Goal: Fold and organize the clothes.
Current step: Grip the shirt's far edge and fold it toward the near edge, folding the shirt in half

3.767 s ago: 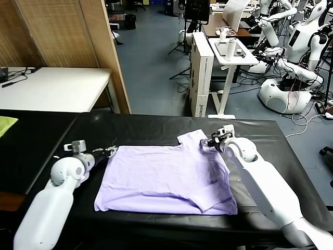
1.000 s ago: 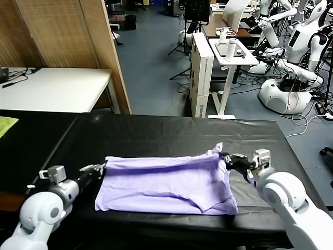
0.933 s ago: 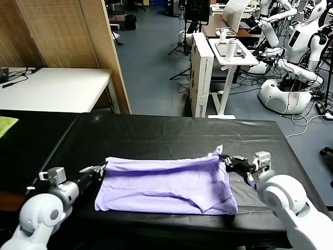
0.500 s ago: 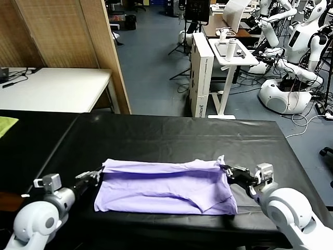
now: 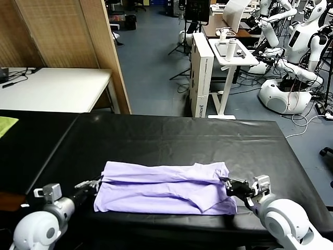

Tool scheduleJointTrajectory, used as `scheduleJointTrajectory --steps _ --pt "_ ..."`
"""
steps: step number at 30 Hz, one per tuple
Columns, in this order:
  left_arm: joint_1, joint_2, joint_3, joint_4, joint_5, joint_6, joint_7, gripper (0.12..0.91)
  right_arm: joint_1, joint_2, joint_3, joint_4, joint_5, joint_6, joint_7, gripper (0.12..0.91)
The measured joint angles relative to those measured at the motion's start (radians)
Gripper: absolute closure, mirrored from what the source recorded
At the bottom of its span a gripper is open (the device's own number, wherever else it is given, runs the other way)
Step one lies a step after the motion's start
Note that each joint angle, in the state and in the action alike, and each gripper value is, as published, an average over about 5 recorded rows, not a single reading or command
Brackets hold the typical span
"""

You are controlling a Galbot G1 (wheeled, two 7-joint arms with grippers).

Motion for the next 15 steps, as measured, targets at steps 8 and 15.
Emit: scheduleJointTrajectory --steps 8,15 --pt "0.026 -0.019 -0.009 -0.031 0.004 0.000 -0.015 0.850 -0.001 0.001 -0.003 0.004 0.000 0.000 0.000 0.885" --pt "0.057 -0.039 -0.026 -0.060 0.005 0.004 -0.028 0.850 -0.017 -0.005 0.002 0.020 -0.002 0.000 -0.001 0.885"
